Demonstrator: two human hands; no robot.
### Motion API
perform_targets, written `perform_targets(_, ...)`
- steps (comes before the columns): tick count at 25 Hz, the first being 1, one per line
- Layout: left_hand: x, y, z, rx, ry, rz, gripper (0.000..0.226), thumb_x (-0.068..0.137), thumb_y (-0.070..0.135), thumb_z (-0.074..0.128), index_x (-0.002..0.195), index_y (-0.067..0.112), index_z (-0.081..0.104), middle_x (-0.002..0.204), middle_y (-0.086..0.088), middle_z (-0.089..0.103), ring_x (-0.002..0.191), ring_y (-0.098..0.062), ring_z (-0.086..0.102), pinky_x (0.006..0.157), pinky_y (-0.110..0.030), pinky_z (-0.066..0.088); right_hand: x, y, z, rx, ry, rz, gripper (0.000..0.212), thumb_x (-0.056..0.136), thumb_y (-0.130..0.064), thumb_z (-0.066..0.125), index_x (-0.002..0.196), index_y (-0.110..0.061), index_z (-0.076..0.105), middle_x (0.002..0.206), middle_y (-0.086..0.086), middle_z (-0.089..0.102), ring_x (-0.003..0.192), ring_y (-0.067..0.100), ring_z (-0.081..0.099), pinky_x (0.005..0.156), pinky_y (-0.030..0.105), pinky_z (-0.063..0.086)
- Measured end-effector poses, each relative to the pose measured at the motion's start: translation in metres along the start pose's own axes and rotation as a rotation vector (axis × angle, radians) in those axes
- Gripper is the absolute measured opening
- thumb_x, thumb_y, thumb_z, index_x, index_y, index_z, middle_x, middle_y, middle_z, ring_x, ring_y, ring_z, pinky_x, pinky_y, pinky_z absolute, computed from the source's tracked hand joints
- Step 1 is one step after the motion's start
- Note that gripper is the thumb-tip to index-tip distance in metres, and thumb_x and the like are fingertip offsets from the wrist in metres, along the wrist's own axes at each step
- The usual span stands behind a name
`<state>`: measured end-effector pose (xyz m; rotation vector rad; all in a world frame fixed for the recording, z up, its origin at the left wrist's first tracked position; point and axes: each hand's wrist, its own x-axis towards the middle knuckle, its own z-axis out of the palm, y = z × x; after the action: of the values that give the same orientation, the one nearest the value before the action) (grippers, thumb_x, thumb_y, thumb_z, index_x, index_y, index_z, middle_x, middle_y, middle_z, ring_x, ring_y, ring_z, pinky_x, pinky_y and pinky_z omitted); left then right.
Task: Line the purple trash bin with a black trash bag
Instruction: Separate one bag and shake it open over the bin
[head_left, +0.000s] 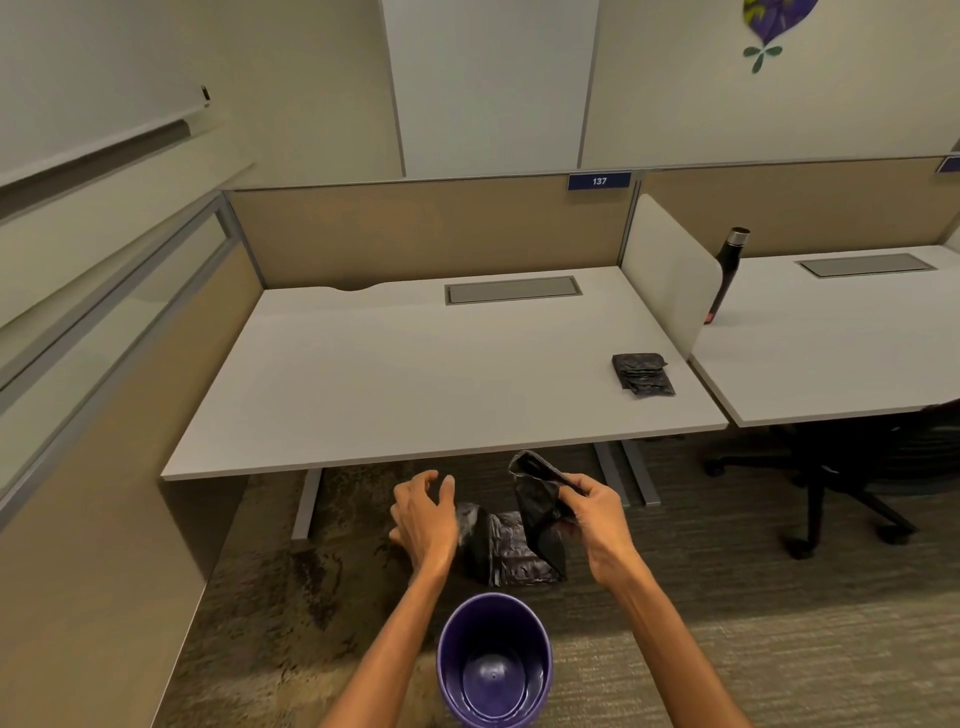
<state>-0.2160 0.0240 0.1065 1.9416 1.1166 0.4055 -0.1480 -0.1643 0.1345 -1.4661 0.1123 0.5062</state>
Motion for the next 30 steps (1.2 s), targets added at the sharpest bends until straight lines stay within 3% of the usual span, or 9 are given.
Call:
perform_targets(2, -0.005, 0.013, -0.002, -0.134, -0.059, 0.117, 0.028, 0.096, 0.052, 0.054, 0.113, 0.031, 0.061, 0.123, 0.002, 0.056, 0.109, -0.016, 0.056, 0.091, -0.034, 0.04, 0.001, 0.003, 0.008, -0.002, 0.048, -0.022, 0.01, 0.094, -0.012, 0.066, 0.101, -0.014, 0.074, 0.096, 0.008, 0.075, 0.083, 0.014, 0.07, 0.063, 0.023, 0.057)
perform_targets(6, -0.023, 0.035, -0.006, -0.332, -0.443, 0.321, 0.05, 0.081, 0.068, 0.061, 0.118, 0.038, 0.046, 0.114, 0.016, 0.057, 0.098, -0.004, 0.063, 0.08, -0.021, 0.051, 0.003, 0.01, 0.023, -0.091, 0.123, -0.11, 0.011, 0.093, -0.018, 0.068, 0.103, -0.022, 0.069, 0.099, 0.002, 0.074, 0.092, 0.015, 0.074, 0.081, 0.034, 0.062)
perform_targets(11, -0.019, 0.022, -0.002, -0.252, -0.54, 0.419, 0.07, 0.077, 0.034, 0.081, 0.133, 0.034, 0.04, 0.118, 0.019, 0.057, 0.106, -0.001, 0.063, 0.082, -0.012, 0.051, 0.003, 0.016, 0.03, -0.182, 0.109, -0.147, 0.014, 0.095, -0.023, 0.067, 0.107, -0.026, 0.072, 0.098, -0.003, 0.075, 0.093, 0.012, 0.073, 0.074, 0.025, 0.06)
perform_targets(14, -0.001, 0.015, -0.006, -0.221, -0.445, 0.38, 0.043, 0.088, 0.018, 0.071, 0.124, 0.036, 0.055, 0.111, 0.018, 0.066, 0.11, -0.002, 0.064, 0.077, -0.004, 0.049, 0.004, 0.02, 0.021, -0.226, 0.028, -0.124, 0.011, 0.094, -0.033, 0.067, 0.101, -0.03, 0.075, 0.094, -0.003, 0.077, 0.094, 0.015, 0.073, 0.083, 0.034, 0.06)
perform_targets(20, 0.018, 0.023, -0.014, -0.12, -0.1, 0.28, 0.031, 0.095, 0.01, 0.06, 0.122, 0.024, 0.063, 0.109, 0.009, 0.068, 0.099, -0.006, 0.062, 0.086, -0.025, 0.053, 0.006, 0.015, -0.001, -0.322, -0.252, -0.084, 0.014, 0.091, -0.034, 0.071, 0.094, -0.023, 0.08, 0.093, 0.008, 0.078, 0.087, 0.019, 0.07, 0.077, 0.035, 0.049)
perform_targets(23, 0.019, 0.039, -0.019, -0.486, 0.063, 0.009, 0.029, 0.097, 0.023, 0.062, 0.125, 0.022, 0.058, 0.108, 0.007, 0.066, 0.087, -0.006, 0.064, 0.079, -0.027, 0.054, 0.002, 0.013, -0.003, -0.235, -0.267, -0.012, 0.023, 0.084, -0.039, 0.076, 0.096, -0.019, 0.08, 0.097, 0.011, 0.079, 0.086, 0.019, 0.072, 0.078, 0.033, 0.052)
perform_targets(25, 0.011, 0.04, -0.02, -0.675, 0.147, -0.064, 0.018, 0.099, 0.036, 0.056, 0.107, 0.022, 0.064, 0.088, 0.004, 0.068, 0.07, -0.008, 0.064, 0.068, -0.026, 0.054, 0.001, 0.015, 0.001, -0.077, -0.162, 0.046, 0.021, 0.083, -0.036, 0.077, 0.095, -0.019, 0.08, 0.098, 0.011, 0.079, 0.087, 0.019, 0.074, 0.08, 0.035, 0.055)
perform_targets(27, -0.005, 0.03, -0.016, -0.649, 0.033, 0.105, 0.039, 0.101, 0.046, 0.05, 0.078, 0.019, 0.068, 0.058, 0.004, 0.058, 0.047, -0.007, 0.051, 0.049, -0.019, 0.044, 0.003, 0.02, 0.007, 0.029, -0.042, 0.067, 0.02, 0.085, -0.031, 0.076, 0.1, -0.018, 0.079, 0.098, 0.008, 0.08, 0.092, 0.021, 0.074, 0.085, 0.038, 0.056)
perform_targets(30, -0.024, 0.007, -0.009, -0.49, -0.431, 0.325, 0.059, 0.096, 0.057, 0.051, 0.061, 0.013, 0.068, 0.042, 0.001, 0.052, 0.035, -0.01, 0.044, 0.042, -0.018, 0.038, 0.005, 0.027, 0.014, 0.089, 0.053, 0.071, 0.021, 0.091, -0.029, 0.071, 0.108, -0.016, 0.074, 0.098, 0.006, 0.08, 0.093, 0.021, 0.074, 0.08, 0.035, 0.055)
